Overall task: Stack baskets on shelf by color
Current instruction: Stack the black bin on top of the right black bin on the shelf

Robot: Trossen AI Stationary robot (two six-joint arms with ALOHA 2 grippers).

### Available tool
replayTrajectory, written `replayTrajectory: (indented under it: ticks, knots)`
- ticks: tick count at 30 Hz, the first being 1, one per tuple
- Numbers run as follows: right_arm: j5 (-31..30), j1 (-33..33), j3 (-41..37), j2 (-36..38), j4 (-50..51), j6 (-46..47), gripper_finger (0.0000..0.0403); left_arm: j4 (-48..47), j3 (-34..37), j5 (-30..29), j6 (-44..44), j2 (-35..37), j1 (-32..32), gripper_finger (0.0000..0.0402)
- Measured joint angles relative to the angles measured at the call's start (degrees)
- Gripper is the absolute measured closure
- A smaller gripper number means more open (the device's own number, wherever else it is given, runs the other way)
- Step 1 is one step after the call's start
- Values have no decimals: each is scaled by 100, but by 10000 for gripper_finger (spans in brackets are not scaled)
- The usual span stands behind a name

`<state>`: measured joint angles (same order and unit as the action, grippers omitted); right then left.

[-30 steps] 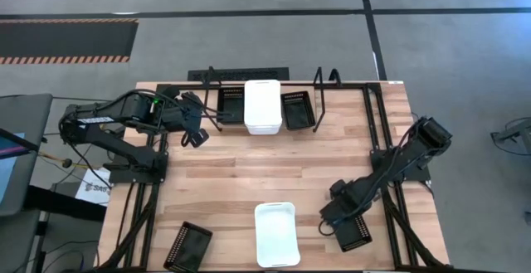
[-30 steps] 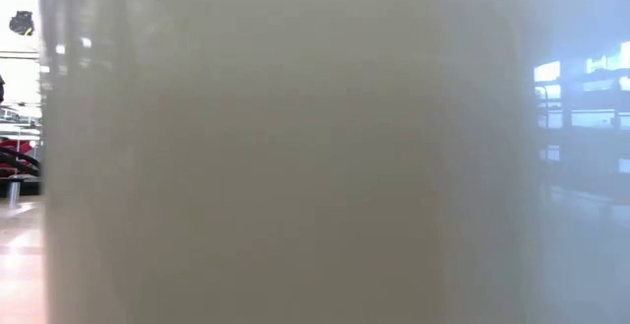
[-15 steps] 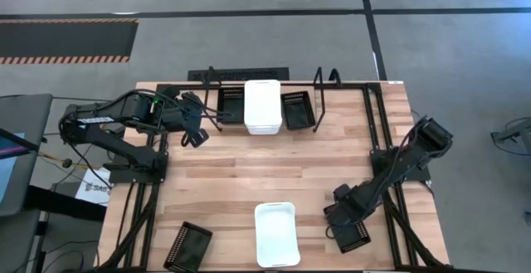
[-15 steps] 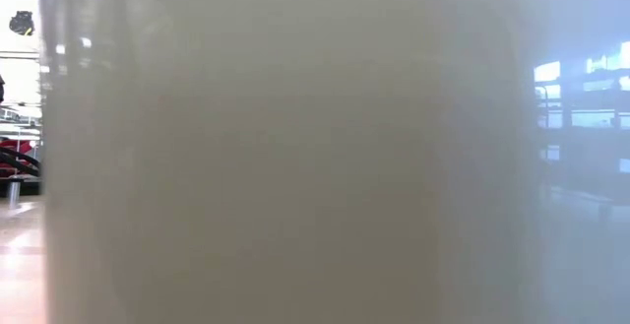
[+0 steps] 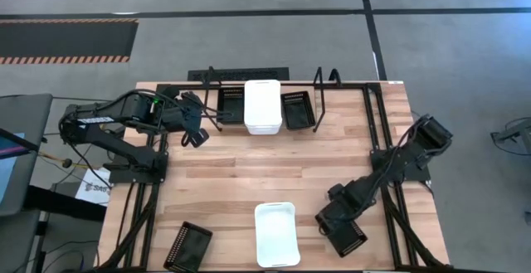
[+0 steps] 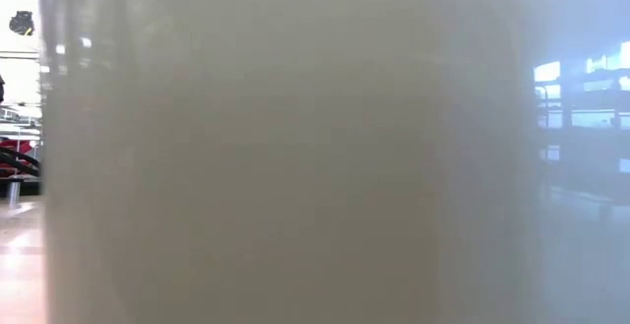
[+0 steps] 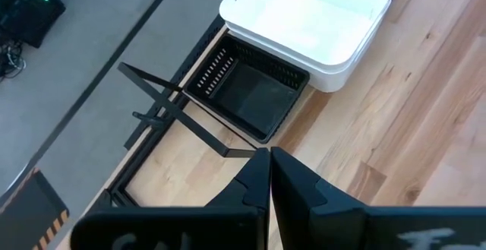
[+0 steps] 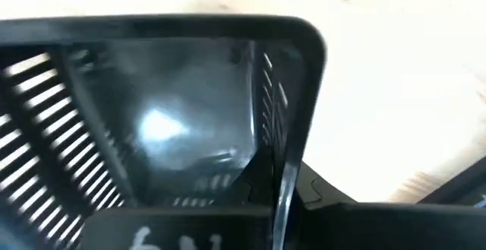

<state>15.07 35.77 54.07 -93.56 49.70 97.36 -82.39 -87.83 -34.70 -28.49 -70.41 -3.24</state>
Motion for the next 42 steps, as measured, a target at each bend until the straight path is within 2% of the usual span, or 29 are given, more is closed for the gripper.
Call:
replayTrajectory:
  ticks: [3,8,10,14,18,21,25,30,42]
  knots:
    - [-334,-272,329,-3,384,-361,396,2,0,17,-27,0,-1,401]
    - [-1434,-948,1310,-7,1750,-1121,398,0,0,22,-81,0,1,401]
    - [-1970,-1280,1808,-8,2314,-1498,399,2,0,22,-83,0,1,401]
    - [-3464,-2017,2810,-9,3257,-2170,399,0,0,24,-125,0,-1,401]
    - [-4686,-2857,3697,-9,3559,-2985,399,0,0,28,-134,0,-1,402]
    - [-5200,-3498,4255,-9,3433,-3631,399,1,0,44,-136,0,-1,401]
    - [-5225,-4304,4606,-4,2769,-4449,399,0,0,119,-227,0,-1,401]
    - [-4612,-5047,4592,-7,1837,-5312,400,0,0,133,-223,0,-1,401]
    - [-3752,-5884,4512,-48,1753,-5586,400,-20,0,122,-202,0,-1,402]
